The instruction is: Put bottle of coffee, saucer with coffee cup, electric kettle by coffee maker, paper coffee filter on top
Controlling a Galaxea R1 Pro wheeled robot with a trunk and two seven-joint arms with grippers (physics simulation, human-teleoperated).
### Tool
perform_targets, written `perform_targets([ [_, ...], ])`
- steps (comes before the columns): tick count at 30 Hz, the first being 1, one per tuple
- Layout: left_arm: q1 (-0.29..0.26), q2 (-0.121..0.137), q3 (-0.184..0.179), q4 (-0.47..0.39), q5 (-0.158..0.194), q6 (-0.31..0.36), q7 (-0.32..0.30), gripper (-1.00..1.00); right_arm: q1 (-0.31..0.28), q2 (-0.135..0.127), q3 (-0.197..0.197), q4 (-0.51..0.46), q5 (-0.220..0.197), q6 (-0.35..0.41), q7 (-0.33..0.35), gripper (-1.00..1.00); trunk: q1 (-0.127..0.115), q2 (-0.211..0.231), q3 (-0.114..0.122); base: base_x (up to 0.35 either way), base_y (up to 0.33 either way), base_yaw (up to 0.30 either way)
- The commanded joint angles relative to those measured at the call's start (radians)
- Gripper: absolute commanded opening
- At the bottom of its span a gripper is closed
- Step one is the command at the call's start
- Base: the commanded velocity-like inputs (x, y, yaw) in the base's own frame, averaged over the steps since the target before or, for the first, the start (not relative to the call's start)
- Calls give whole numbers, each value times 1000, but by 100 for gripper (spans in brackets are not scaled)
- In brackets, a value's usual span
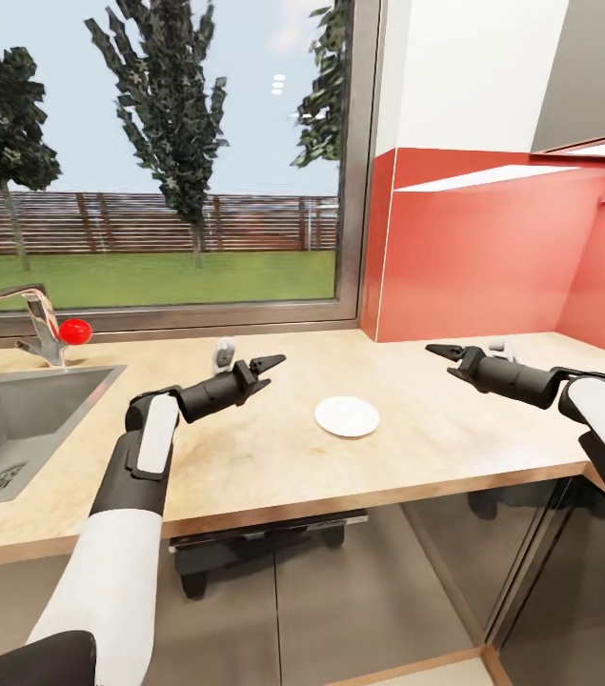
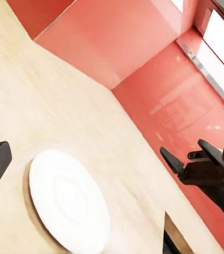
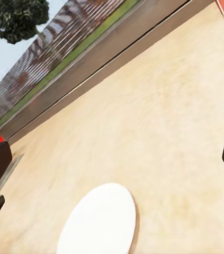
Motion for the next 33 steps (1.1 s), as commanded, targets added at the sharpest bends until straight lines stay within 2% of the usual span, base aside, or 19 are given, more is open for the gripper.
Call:
perform_targets([
  [1, -2, -1, 4, 6, 0, 6, -1, 100, -1, -1, 2, 0, -12, 1, -10, 100, 0, -1, -1, 0, 0, 0],
  [2, -3, -1, 4, 131, 28, 6, 85, 100, -1, -1, 2, 1, -376, 1, -269, 100, 0, -1, -1, 0, 0, 0],
  [5, -6, -1, 8, 141, 35, 6, 98, 100, -3, 3, 2, 1, -419, -1, -332, 100, 0, -1, -1, 0, 0, 0],
  [8, -12, -1, 12, 156, 39, 6, 105, 100, -5, 17, 3, 1, -482, -5, -396, 100, 0, -1, -1, 0, 0, 0],
  [11, -20, -1, 47, 164, 40, 6, 109, 100, -9, 32, 3, 0, -579, -22, -505, 100, 0, -1, -1, 0, 0, 0],
  [14, -23, -1, 63, 169, 41, 6, 110, 100, -10, 46, 3, 1, -623, -42, -549, 100, 0, -1, -1, 0, 0, 0],
  [19, -24, -1, 68, 217, 41, 5, 110, 100, -11, 75, 3, 2, -638, -49, -567, 100, 0, -1, -1, 0, 0, 0],
  [21, -26, -1, 69, 237, 41, 5, 110, 100, -11, 78, 3, 3, -640, -50, -569, 100, 0, -1, -1, 0, 0, 0],
  [28, -113, -1, 69, 396, 41, 5, 110, 100, -11, 85, 5, 7, -641, -52, -572, 100, 0, -1, -1, 0, 0, 0],
  [33, -163, -1, 70, 444, 42, 5, 110, 100, -11, 91, 7, 15, -640, -53, -573, 100, 0, -1, -1, 0, 0, 0],
])
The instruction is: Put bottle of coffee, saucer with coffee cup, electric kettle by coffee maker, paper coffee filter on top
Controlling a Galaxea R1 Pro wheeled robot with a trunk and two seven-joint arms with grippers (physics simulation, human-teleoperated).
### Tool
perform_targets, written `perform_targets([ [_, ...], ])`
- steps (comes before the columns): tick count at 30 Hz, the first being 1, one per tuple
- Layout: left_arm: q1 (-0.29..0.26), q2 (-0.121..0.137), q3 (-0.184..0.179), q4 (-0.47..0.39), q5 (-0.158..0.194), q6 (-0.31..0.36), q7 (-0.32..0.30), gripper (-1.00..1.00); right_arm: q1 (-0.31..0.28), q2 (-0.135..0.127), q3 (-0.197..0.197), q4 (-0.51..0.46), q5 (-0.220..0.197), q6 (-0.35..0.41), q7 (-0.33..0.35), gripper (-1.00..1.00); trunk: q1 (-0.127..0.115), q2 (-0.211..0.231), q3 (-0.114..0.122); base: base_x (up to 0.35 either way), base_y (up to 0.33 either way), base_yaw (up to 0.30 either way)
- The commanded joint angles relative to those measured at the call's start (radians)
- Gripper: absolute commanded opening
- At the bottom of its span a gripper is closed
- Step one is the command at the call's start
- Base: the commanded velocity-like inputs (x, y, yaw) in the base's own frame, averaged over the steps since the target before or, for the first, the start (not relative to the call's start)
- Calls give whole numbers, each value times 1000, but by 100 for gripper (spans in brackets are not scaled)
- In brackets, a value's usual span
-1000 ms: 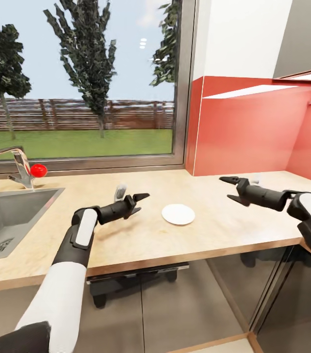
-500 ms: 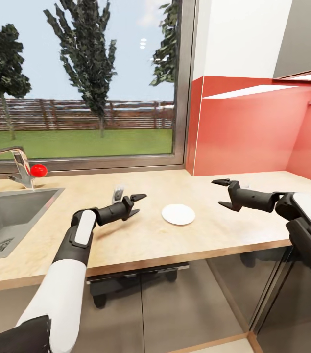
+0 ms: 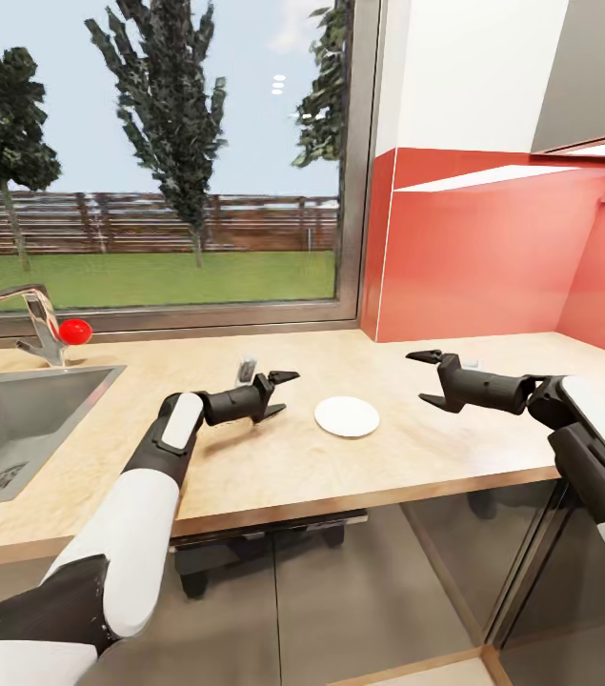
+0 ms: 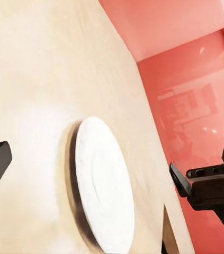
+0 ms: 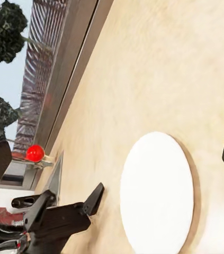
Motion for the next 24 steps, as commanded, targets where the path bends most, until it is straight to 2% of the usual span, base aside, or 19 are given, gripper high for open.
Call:
perform_targets([
  [1, -4, -1, 7, 2, -9, 6, -7, 100, -1, 2, 1, 2, -10, -2, -10, 100, 0, -1, -1, 0, 0, 0],
  [6, -22, -1, 8, 27, -9, 6, -7, 100, 0, 26, 2, 22, -10, -2, -10, 100, 0, -1, -1, 0, 0, 0],
  [9, -33, -1, 9, 58, -9, 6, -7, 100, 0, 56, 3, 37, -8, -2, -10, 100, 0, -1, -1, 0, 0, 0],
  [17, -36, -1, 10, 93, -10, 6, -7, 100, 0, 68, 4, 59, -7, -4, -10, 100, 0, -1, -1, 0, 0, 0],
  [24, -36, -1, 11, 97, -9, 6, -7, 100, 2, 81, 3, 124, -7, 2, -8, 100, 0, -1, -1, 0, 0, 0],
])
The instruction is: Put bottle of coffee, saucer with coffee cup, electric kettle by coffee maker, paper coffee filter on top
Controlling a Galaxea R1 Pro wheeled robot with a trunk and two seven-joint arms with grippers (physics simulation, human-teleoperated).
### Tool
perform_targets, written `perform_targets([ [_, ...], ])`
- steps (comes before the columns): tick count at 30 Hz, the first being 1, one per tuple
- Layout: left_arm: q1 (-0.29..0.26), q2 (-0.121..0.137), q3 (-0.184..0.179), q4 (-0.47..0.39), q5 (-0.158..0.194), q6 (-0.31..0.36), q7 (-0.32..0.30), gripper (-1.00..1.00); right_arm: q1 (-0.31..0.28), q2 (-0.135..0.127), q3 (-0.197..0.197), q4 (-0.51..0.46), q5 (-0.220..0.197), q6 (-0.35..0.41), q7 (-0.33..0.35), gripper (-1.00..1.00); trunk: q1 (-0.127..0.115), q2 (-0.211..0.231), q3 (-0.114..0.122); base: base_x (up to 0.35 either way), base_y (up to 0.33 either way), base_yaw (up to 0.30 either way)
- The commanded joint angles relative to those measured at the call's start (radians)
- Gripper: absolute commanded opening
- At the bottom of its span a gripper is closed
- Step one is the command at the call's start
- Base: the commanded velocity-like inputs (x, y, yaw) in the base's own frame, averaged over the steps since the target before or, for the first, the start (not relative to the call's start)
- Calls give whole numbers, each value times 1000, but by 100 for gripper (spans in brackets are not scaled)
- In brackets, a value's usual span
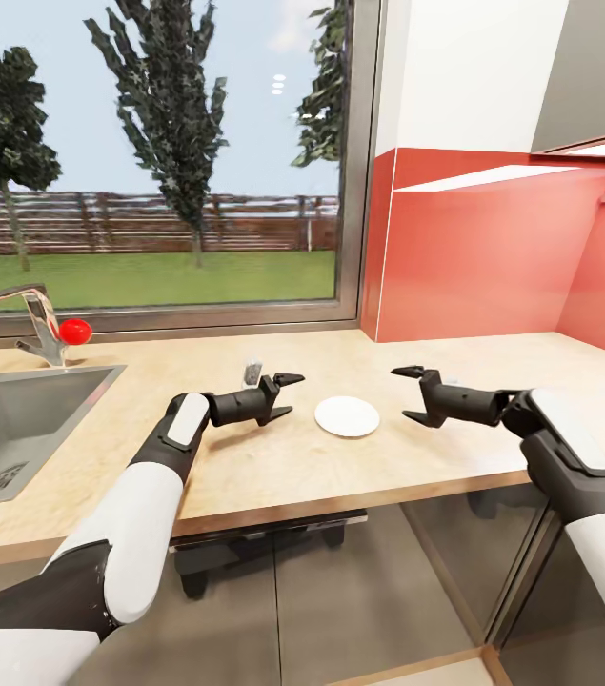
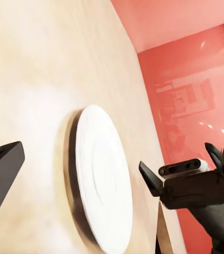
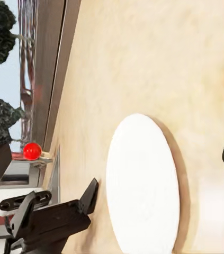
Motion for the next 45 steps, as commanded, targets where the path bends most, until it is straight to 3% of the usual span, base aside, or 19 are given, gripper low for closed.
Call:
perform_targets([
  [1, -1, -2, 7, 1, -19, 6, -4, 100, -1, 0, 1, 2, -11, -2, -9, 100, 0, -1, -1, 0, 0, 0],
  [4, -1, -2, 7, 1, -20, 6, -4, 100, -1, 6, 1, 11, -11, -2, -9, 100, 0, -1, -1, 0, 0, 0],
  [12, 0, -2, 7, 0, -20, 6, -4, 100, -1, 26, 58, 15, -11, -3, -8, 100, 0, -1, -1, 0, 0, 0],
  [27, -2, -2, 7, 0, -19, 6, -4, 100, -1, 30, 67, 42, -11, -3, -6, 100, 0, -1, -1, 0, 0, 0],
  [31, -2, -2, 7, 1, -19, 6, -4, 100, -1, 55, 69, 52, -10, -3, -6, 100, 0, -1, -1, 0, 0, 0],
  [45, -3, -2, 8, 1, -18, 6, -4, 100, -1, 85, 73, 73, -6, -3, -6, 100, 0, -1, -1, 0, 0, 0],
])
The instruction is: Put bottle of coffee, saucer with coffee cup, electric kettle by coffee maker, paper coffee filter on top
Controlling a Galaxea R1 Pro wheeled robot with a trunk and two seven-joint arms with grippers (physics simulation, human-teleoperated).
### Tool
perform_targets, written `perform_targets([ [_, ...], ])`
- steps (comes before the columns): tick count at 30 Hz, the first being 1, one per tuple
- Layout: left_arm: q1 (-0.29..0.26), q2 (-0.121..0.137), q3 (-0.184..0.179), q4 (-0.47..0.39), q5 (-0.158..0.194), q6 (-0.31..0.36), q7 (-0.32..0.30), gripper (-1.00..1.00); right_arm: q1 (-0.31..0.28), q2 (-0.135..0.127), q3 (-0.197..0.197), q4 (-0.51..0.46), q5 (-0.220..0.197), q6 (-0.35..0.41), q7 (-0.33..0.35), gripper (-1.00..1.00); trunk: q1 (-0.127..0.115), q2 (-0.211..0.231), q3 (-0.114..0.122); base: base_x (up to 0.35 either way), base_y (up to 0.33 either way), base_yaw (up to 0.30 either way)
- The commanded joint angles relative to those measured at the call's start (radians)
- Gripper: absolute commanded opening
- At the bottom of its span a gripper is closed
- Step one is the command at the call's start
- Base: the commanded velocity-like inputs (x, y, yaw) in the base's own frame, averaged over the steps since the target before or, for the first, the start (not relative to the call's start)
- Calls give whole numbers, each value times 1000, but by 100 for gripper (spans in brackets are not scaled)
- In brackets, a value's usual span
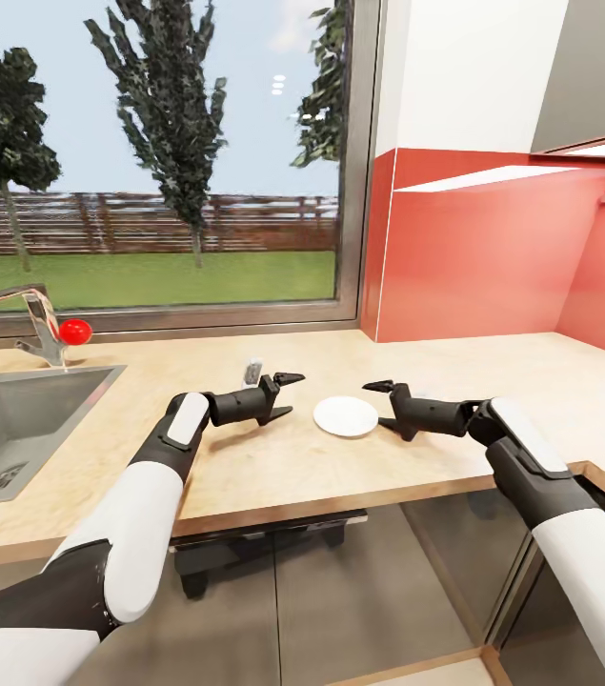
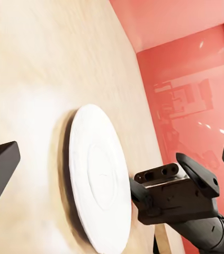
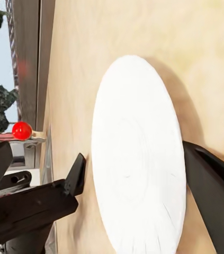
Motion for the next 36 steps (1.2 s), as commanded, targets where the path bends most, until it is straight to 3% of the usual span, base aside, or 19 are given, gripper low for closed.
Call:
perform_targets([
  [1, -1, -1, 7, 0, -24, 4, -6, 100, 0, 0, 3, 8, -19, 0, -20, 100, 0, 0, -2, 0, 0, 0],
  [12, -1, -1, 7, 6, -23, 4, -6, 100, 0, 1, 3, 8, -19, 0, -20, 100, 0, 0, -2, 0, 0, 0],
  [22, -16, -1, 5, 93, -22, 4, -6, 100, 0, 1, 3, 8, -19, 0, -20, 100, 0, 0, -2, 0, 0, 0],
  [36, -20, -1, 6, 99, -21, 2, -7, 100, 0, 1, 3, 8, -18, 0, -20, 100, 0, 0, -2, 0, -1, 0],
])
